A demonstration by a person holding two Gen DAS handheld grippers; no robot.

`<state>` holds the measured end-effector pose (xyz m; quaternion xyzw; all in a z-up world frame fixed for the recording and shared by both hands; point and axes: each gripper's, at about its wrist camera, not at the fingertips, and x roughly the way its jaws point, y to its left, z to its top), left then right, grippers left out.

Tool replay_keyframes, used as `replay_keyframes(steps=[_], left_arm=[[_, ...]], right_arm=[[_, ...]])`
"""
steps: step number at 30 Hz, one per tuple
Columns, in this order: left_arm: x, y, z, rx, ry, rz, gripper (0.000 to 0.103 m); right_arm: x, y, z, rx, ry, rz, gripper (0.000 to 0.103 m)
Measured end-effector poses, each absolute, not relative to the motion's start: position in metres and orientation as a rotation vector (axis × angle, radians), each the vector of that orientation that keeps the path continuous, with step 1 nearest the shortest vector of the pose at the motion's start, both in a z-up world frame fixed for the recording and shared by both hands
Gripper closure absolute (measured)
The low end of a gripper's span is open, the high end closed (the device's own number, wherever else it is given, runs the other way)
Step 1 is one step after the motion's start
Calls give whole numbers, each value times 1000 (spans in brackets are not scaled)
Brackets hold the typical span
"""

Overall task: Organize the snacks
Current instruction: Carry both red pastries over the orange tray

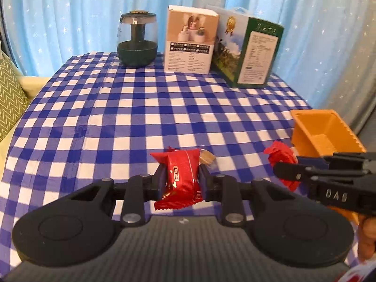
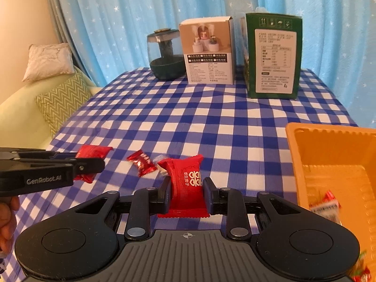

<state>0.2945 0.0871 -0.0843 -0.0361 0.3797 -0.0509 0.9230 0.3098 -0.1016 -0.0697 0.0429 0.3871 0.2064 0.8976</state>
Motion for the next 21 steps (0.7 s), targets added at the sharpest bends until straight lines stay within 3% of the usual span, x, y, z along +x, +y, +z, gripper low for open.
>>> replay_keyframes(steps=[21], left_arm=[[184, 19, -57, -53, 708, -248, 77]], right_arm=[[181, -140, -51, 60, 715, 322, 74]])
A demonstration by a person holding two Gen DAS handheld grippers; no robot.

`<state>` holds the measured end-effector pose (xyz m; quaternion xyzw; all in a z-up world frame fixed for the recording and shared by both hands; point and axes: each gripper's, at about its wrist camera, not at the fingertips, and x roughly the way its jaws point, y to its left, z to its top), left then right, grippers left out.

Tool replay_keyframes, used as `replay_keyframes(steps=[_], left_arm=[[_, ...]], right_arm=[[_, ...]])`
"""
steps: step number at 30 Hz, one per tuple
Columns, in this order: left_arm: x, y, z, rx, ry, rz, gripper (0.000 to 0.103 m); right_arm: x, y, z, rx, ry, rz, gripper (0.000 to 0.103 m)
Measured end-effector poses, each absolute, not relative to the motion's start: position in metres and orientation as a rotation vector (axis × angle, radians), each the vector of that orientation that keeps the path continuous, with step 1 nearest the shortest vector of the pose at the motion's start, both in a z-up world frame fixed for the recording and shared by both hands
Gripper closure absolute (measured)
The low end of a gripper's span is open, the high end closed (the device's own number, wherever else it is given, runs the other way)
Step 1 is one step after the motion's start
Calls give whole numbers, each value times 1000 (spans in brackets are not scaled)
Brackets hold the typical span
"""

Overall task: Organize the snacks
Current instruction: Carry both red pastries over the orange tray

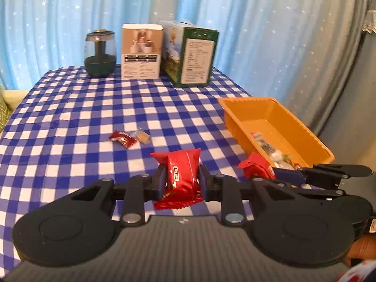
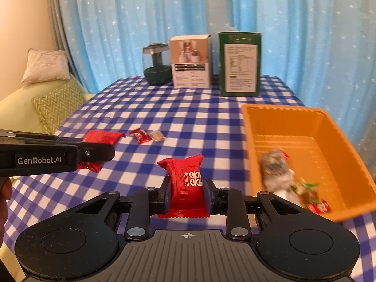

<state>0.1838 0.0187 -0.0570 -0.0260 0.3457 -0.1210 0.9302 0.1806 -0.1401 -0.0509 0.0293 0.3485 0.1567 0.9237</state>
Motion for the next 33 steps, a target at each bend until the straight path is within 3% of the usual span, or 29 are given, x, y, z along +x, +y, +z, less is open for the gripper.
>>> replay_keyframes(steps=[17, 33], left_arm=[[146, -49, -64, -17, 741, -372, 77], [150, -117, -61, 24, 730, -503, 77]], right_arm=[[109, -199, -52, 94, 704, 135, 74], [98, -261, -38, 164, 671, -20, 74]])
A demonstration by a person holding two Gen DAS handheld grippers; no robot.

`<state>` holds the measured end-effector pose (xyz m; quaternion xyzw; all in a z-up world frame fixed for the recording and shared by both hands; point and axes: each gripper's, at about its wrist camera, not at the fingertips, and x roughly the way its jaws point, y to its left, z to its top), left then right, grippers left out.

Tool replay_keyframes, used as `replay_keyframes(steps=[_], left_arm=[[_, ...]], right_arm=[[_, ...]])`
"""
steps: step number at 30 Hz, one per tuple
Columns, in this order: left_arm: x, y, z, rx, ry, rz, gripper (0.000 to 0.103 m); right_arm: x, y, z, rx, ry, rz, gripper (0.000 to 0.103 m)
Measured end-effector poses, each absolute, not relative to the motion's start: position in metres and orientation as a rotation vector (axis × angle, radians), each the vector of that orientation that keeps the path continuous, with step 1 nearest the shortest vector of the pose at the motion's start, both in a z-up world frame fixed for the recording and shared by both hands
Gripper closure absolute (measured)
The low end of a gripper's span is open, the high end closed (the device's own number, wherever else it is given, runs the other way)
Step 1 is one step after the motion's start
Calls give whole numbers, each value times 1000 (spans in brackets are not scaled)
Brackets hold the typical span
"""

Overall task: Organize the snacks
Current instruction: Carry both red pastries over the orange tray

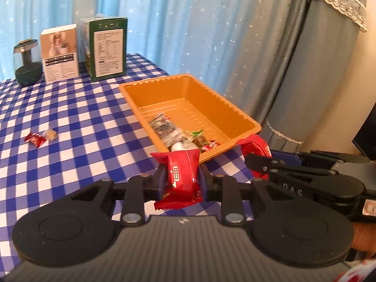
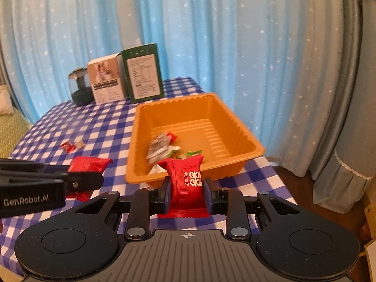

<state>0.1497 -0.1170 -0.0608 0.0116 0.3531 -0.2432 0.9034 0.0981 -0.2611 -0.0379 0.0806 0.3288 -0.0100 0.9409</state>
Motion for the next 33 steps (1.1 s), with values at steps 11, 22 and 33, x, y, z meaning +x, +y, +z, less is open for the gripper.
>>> replay_keyframes(steps=[11, 22, 33], left_arm=[[170, -136, -57, 24, 717, -515, 77], [201, -145, -57, 28, 714, -515, 77], [246, -157, -65, 47, 725, -535, 77]], right_arm=[[108, -283, -31, 185, 657, -25, 74], [146, -305, -24, 273, 646, -3, 74], [192, -316, -34, 281, 638, -35, 74]])
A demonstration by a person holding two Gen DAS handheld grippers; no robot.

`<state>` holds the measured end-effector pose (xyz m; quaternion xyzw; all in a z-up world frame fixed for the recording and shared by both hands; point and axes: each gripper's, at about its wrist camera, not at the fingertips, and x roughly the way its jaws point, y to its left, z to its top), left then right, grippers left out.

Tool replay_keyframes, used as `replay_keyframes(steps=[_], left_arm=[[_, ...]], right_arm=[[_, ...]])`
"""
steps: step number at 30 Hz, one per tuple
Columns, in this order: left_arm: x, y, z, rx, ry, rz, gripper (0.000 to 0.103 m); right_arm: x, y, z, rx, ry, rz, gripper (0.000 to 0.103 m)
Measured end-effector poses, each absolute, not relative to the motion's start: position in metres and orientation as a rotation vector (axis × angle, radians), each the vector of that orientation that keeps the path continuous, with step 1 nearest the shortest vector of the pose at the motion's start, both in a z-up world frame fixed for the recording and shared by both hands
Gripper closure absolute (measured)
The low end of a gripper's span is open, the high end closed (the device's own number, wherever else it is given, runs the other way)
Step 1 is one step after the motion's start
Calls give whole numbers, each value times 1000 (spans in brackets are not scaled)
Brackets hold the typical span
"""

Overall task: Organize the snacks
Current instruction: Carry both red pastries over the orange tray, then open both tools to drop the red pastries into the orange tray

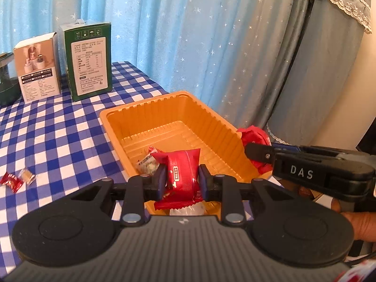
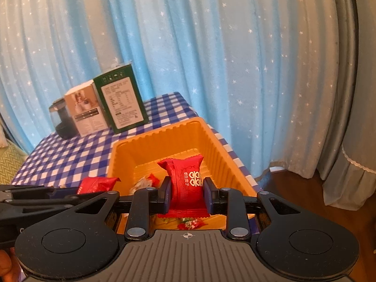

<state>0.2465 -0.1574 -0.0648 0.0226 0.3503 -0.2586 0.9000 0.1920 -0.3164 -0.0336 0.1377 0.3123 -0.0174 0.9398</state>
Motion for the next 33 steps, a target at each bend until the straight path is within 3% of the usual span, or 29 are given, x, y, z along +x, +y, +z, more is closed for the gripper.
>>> replay_keyframes(steps=[22, 25, 33], left_arm=[[320, -167, -73, 3, 746, -576, 77], [325, -164, -76, -20, 754, -591, 59], [320, -156, -74, 39, 749, -528, 58]], right_arm=[[253, -318, -49, 253, 673, -70, 74], [254, -319, -50, 262, 676, -77, 74], [254, -321, -52, 282, 689, -77, 74]])
